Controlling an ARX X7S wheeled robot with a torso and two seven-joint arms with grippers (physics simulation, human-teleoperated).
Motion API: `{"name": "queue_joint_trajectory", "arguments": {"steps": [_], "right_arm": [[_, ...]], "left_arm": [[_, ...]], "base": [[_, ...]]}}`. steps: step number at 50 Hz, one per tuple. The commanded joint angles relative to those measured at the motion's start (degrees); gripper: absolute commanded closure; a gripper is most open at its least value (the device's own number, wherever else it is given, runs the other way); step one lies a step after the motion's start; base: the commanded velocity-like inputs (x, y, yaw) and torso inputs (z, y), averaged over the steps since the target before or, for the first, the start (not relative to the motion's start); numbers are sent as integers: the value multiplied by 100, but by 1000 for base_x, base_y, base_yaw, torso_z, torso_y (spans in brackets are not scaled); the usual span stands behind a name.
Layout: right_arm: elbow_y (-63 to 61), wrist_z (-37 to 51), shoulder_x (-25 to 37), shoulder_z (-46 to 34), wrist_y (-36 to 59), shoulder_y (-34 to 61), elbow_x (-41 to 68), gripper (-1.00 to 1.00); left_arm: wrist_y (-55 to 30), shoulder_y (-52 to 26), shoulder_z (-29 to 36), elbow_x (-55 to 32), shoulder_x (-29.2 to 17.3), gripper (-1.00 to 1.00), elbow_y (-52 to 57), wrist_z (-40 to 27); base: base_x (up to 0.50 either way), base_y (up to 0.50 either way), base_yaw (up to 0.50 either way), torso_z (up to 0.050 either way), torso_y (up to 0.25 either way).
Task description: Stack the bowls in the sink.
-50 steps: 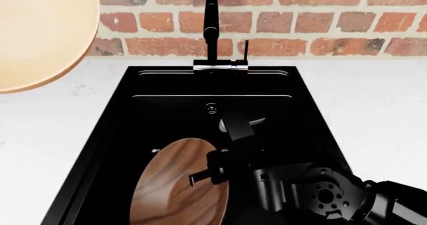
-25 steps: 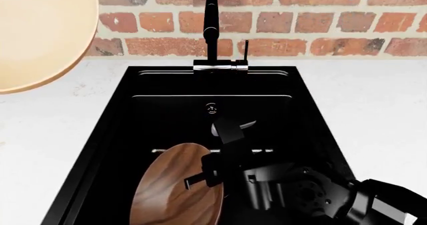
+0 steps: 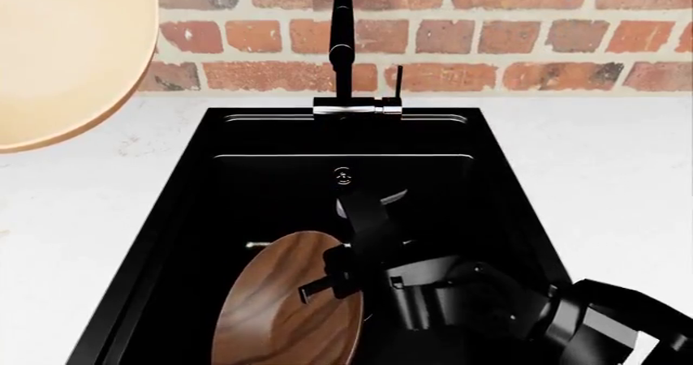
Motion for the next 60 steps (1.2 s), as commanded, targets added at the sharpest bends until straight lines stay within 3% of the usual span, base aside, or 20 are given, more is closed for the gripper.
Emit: {"name": "queue_joint_trajectory", "arguments": {"steps": [1,8,9,27,60], "right_arm": [[135,127,-167,-111,-8,-34,-27,100],[214,201,-213,-218,89,36,-125,100],[214,227,-212,-251,125,62,-156,-100],[-399,912,218,-114,542,657,119,-100],[-2382,3532,1592,711,1447,2843,2853,-100]], "left_arm": [[64,-36,-55,33,-49,100,10,34],[79,-12,-72,26,-68,100,24,46],[82,-6,-75,30,-73,100,23,54],[73,27,-100,59,-37,100,0,49],[-131,-75,-145,-67,127,100,-22,-61]], "base": [[0,0,0,0,0],[0,0,0,0,0],[0,0,0,0,0],[0,0,0,0,0],[0,0,0,0,0]]}}
